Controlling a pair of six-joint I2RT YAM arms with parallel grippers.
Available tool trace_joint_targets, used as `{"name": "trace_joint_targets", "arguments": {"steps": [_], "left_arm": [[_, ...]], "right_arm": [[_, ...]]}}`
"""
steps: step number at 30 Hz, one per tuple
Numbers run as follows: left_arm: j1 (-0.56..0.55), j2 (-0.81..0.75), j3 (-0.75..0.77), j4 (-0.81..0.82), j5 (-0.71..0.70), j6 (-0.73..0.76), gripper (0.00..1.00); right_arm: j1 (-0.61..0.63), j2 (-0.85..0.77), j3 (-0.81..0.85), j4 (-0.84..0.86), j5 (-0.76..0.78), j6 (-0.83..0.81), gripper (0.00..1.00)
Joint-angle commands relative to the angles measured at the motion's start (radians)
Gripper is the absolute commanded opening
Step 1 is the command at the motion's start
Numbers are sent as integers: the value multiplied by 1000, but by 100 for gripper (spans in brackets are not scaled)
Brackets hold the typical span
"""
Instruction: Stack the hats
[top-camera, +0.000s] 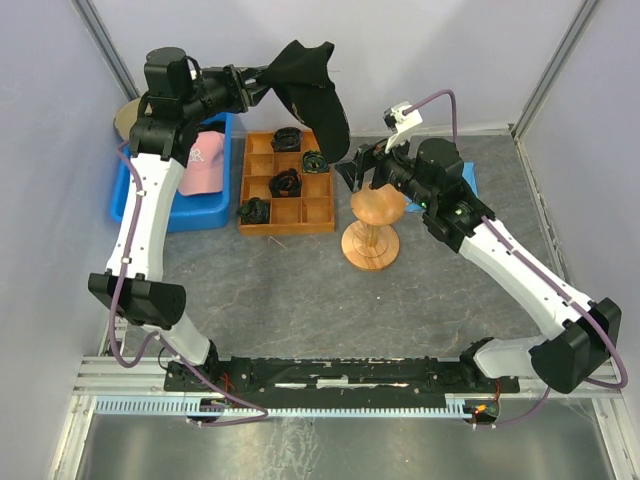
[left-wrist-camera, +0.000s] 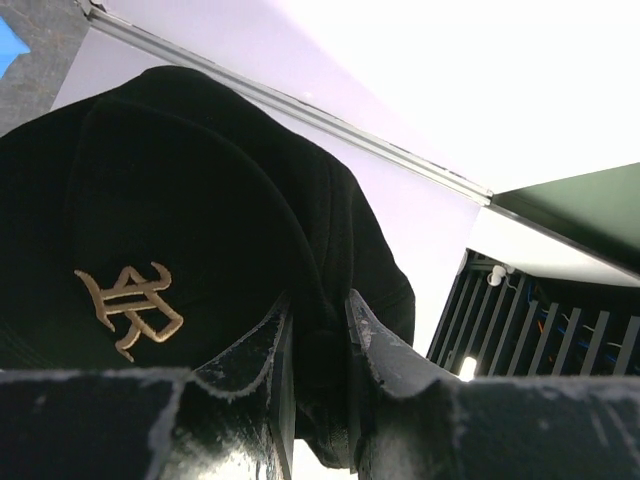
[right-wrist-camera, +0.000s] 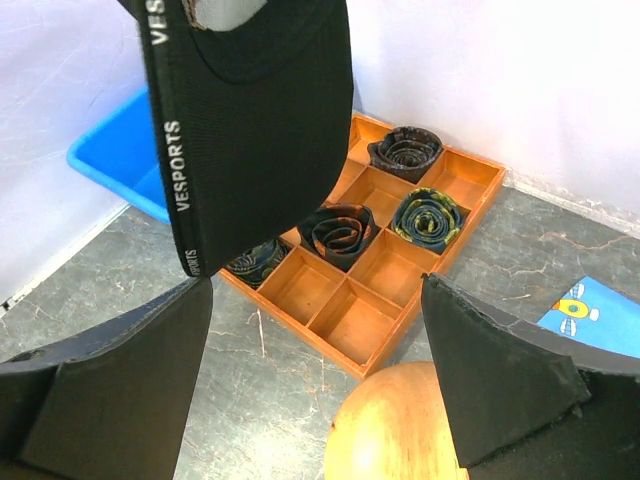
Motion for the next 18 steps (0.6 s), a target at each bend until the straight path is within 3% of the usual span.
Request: {"name": "trace_joint_targets", "arguments": {"steps": [1, 7, 18], "left_arm": [[2, 10, 51, 58, 23, -41, 3], [4, 23, 29, 98, 13, -59, 3], [1, 111, 165, 108, -3, -80, 3]], "right_arm": [[4, -35, 46, 40, -23, 20, 93], [5, -27, 74, -1, -53, 29, 93], [5, -60, 36, -34, -44, 25, 93]]}}
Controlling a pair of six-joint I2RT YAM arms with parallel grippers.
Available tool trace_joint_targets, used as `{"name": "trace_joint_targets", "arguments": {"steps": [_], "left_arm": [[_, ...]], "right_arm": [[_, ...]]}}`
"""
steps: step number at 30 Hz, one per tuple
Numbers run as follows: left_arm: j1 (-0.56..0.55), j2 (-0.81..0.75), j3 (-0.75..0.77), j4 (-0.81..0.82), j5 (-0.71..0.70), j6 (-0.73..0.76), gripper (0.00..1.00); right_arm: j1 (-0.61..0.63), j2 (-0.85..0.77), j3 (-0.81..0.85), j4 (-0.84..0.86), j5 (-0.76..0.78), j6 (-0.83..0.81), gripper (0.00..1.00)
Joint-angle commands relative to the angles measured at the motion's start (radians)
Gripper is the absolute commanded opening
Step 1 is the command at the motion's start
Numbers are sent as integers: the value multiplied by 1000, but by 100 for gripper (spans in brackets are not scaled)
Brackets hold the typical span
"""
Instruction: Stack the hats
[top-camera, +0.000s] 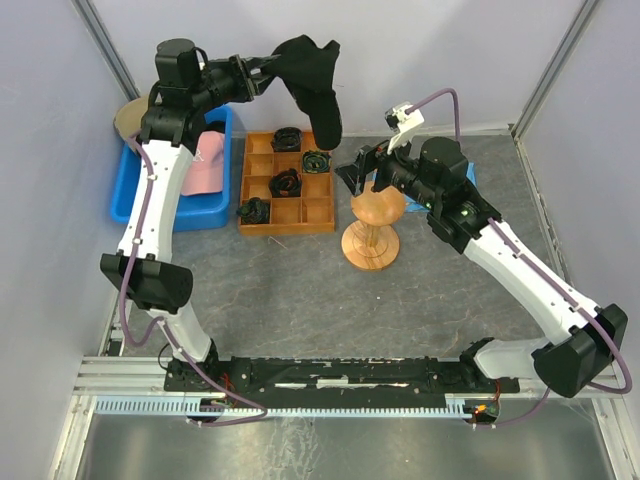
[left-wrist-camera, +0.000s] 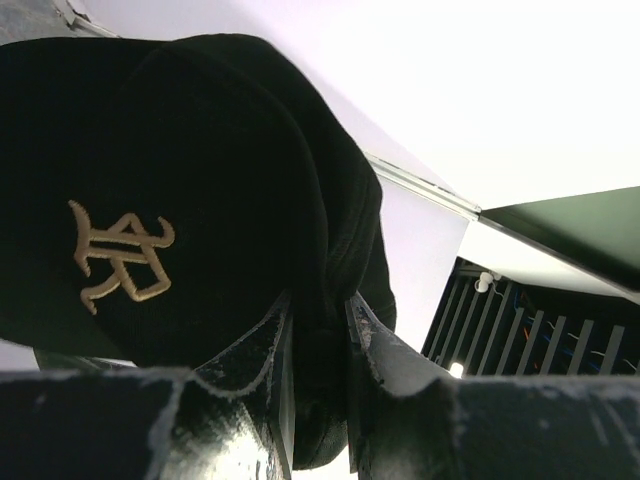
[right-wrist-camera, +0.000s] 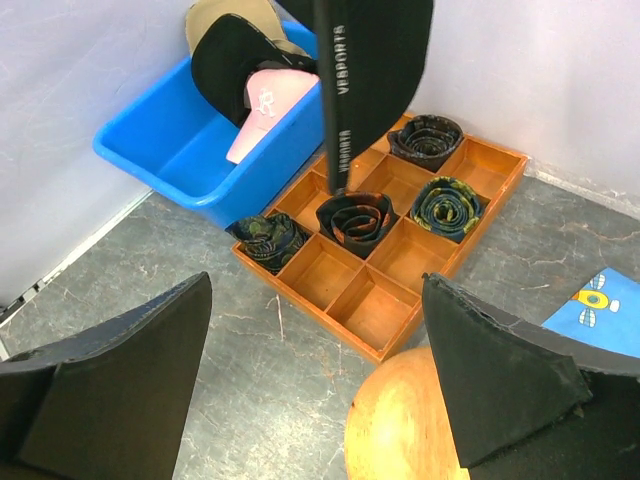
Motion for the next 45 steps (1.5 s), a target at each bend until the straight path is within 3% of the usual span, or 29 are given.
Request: {"name": "trace_joint_targets", "arguments": {"steps": [1, 23, 34, 36, 38, 42, 45], "left_arm": [[-4, -13, 70, 70, -2, -47, 3], [-53, -70, 50, 44, -21, -59, 3], [-57, -84, 29, 41, -11, -61, 3], [-57, -84, 12, 56, -7, -61, 3], [-56, -87, -18, 85, 0, -62, 3], [-53, -70, -68, 148, 4, -29, 9], [-50, -36, -55, 184, 0, 20, 29]], "right_arm": [[5, -33, 10, 43, -6, 8, 93], [8, 177, 119, 250, 16, 44, 89], [8, 234, 158, 295, 45, 56, 43], [8, 235, 168, 289, 39, 57, 28], [8, 221, 173, 270, 42, 58, 4], [1, 151, 192, 176, 38, 81, 0], [-9, 97, 228, 71, -8, 142, 0]]}}
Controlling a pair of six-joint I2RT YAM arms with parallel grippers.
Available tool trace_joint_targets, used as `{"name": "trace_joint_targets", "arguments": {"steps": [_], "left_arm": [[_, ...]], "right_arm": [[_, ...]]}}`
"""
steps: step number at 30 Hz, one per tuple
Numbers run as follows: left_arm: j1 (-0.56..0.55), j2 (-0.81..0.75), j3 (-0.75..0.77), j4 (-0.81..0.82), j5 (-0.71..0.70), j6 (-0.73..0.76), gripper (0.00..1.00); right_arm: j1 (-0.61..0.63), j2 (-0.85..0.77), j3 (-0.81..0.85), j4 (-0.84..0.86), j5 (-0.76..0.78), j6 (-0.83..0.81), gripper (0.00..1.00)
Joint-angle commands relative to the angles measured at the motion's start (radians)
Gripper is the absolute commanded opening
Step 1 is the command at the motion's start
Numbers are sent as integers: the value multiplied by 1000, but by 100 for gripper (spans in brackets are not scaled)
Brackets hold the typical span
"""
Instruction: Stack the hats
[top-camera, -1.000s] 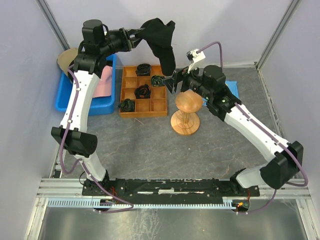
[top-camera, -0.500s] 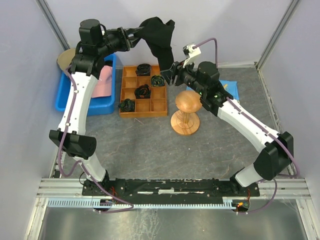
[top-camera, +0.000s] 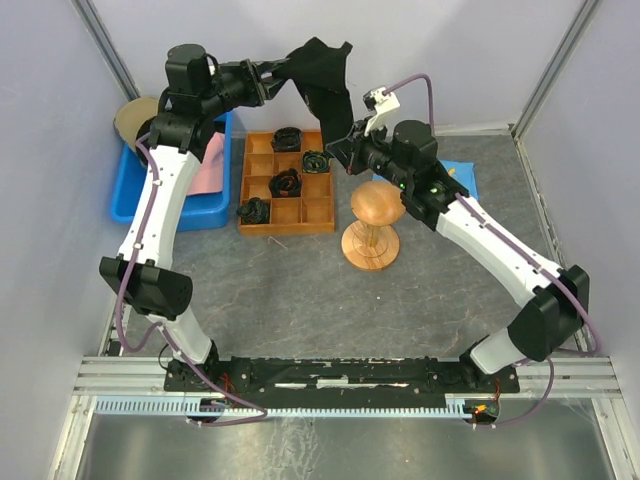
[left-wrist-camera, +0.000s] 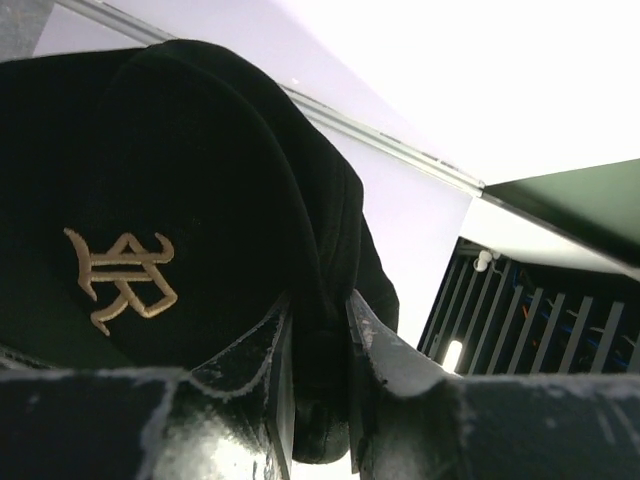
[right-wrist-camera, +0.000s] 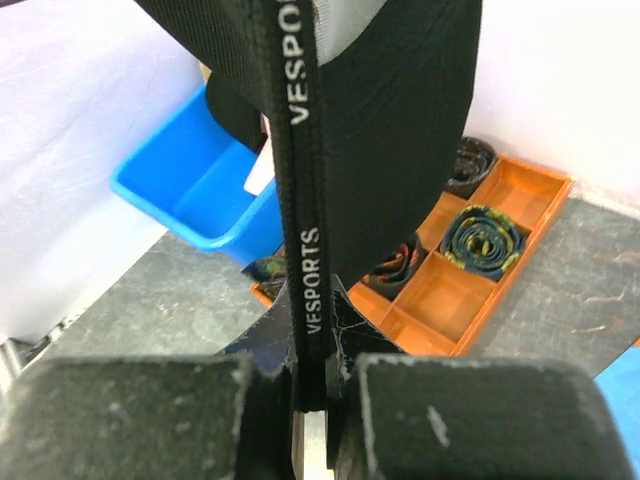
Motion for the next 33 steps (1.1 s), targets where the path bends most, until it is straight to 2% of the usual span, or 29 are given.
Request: {"name": "trace_joint_targets", "arguments": {"steps": [1, 5, 8, 11, 14, 17, 19, 21, 25, 33], "left_arm": [[3, 13, 26, 128, 17, 58, 34], [25, 66, 126, 140, 28, 133, 56], [50, 99, 222, 64, 47, 239, 68], [60, 73, 212, -45, 14, 385, 70], [61, -20, 61, -86, -68, 510, 70], [66, -135, -142, -70, -110, 571, 70], [73, -205, -276, -49, -116, 591, 69], [86, -264, -388, -30, -109, 603, 69], [112, -341, -515, -48, -101, 659, 69], [125, -378, -548, -113, -108, 753, 69]], "right_arm": [[-25, -142, 103, -79, -41, 104, 0], [-107, -205, 125, -160, -147, 273, 0], [-167, -223, 143, -176, -256, 399, 0], [-211, -217, 165, -158, -367, 581, 0], [-241, -210, 137, -56, -472, 830, 0], [-280, -207, -9, 239, -549, 1215, 0], [-302, -203, -131, 550, -544, 1469, 0], [-326, -207, -240, 723, -512, 1652, 0], [-379, -242, -365, 834, -503, 1800, 0], [-461, -306, -581, 954, -517, 2004, 0]]}}
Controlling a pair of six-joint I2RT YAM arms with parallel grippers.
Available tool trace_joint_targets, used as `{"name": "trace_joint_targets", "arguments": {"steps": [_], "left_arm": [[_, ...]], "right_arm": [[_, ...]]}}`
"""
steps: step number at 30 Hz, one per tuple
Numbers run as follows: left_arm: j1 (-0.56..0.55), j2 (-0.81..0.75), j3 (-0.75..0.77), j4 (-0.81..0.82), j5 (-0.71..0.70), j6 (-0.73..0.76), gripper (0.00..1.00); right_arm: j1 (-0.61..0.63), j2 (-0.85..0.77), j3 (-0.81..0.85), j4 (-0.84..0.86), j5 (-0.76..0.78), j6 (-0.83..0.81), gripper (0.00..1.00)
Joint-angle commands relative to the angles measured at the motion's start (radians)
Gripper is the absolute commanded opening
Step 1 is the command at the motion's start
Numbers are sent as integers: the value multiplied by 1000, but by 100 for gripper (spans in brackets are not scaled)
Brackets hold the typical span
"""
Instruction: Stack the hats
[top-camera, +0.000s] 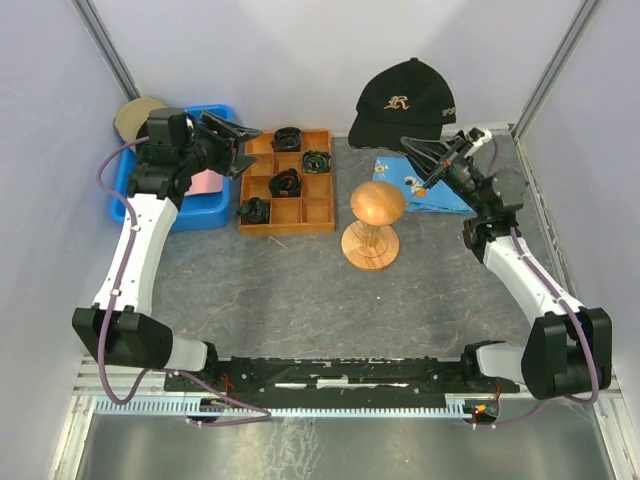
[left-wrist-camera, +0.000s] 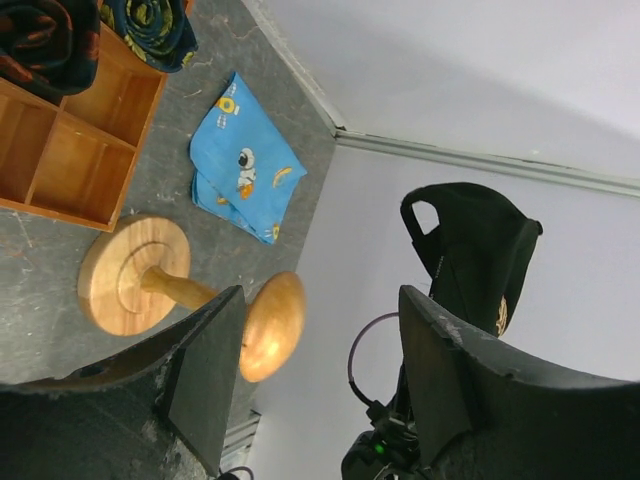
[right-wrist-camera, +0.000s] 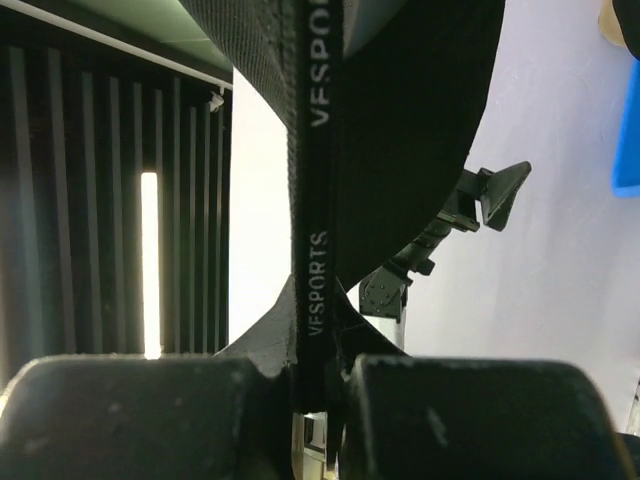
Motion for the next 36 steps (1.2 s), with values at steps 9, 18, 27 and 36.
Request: {"name": "trace_joint_targets", "arguments": {"steps": [9, 18, 27, 36], "left_arm": [[2, -69, -46, -1, 10, 116, 69], [3, -76, -55, -4, 12, 123, 69], [4, -89, -79, -9, 8, 131, 69], [2, -112, -103, -13, 6, 141, 69]], "right_arm": [[-22, -128, -284, 295, -3, 374, 0], [-17, -146, -381, 280, -25, 378, 0], [56, -205, -454, 213, -4, 324, 0], [139, -291, -530, 97, 31, 245, 0]]}}
